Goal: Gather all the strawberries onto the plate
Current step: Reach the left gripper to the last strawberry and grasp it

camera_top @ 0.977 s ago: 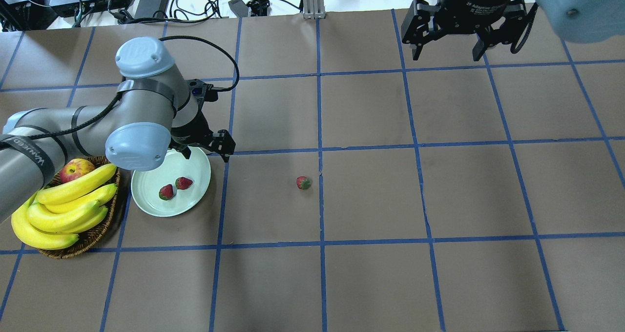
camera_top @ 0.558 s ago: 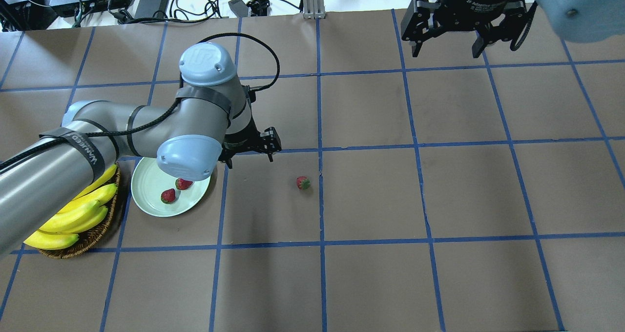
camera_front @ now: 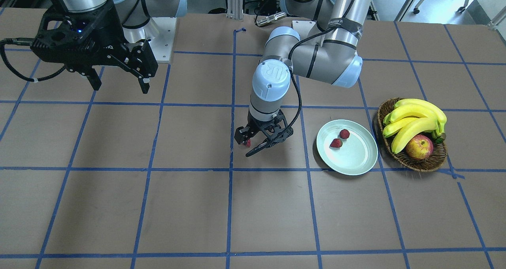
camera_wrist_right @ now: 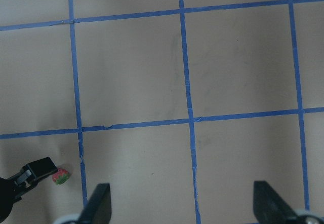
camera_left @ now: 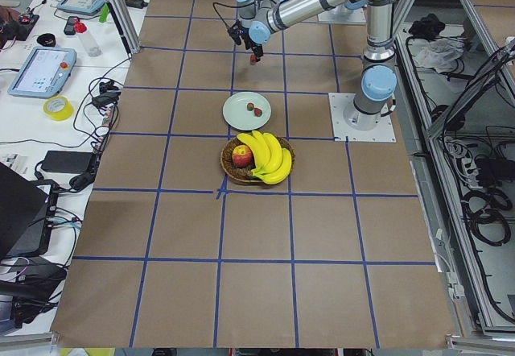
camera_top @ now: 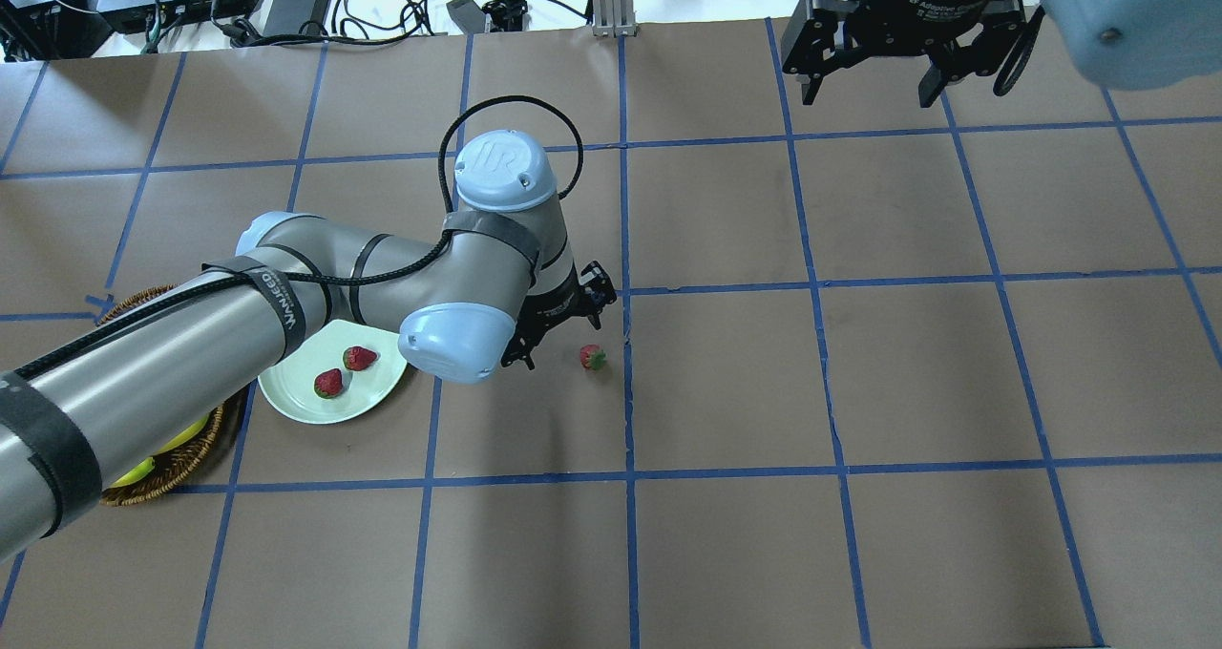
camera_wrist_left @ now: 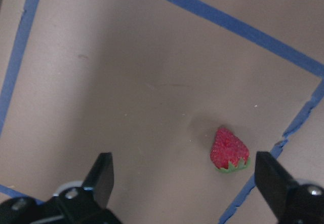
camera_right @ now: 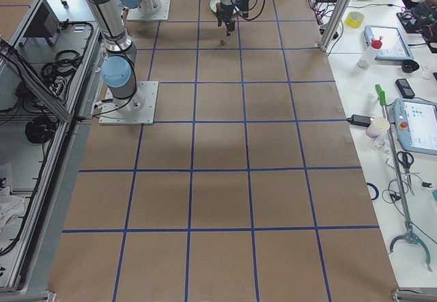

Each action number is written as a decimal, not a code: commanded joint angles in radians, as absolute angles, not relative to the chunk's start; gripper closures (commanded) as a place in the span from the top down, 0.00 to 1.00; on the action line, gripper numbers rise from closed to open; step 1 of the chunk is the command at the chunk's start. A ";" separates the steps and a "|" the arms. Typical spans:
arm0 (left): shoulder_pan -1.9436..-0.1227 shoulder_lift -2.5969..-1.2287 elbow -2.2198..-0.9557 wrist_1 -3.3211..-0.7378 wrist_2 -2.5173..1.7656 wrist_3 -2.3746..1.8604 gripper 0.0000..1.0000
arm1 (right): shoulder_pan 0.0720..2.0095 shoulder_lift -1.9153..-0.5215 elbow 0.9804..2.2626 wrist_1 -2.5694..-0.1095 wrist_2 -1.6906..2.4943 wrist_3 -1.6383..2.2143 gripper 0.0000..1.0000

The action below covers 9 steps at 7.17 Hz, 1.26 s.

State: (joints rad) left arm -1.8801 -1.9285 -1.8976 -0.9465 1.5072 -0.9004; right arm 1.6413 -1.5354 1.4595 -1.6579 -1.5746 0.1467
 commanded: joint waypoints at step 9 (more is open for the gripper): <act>-1.924 -1.979 -1.899 -0.877 1.509 -0.888 0.00 | 1.640 -1.545 1.456 -1.664 -1.588 0.137 1.00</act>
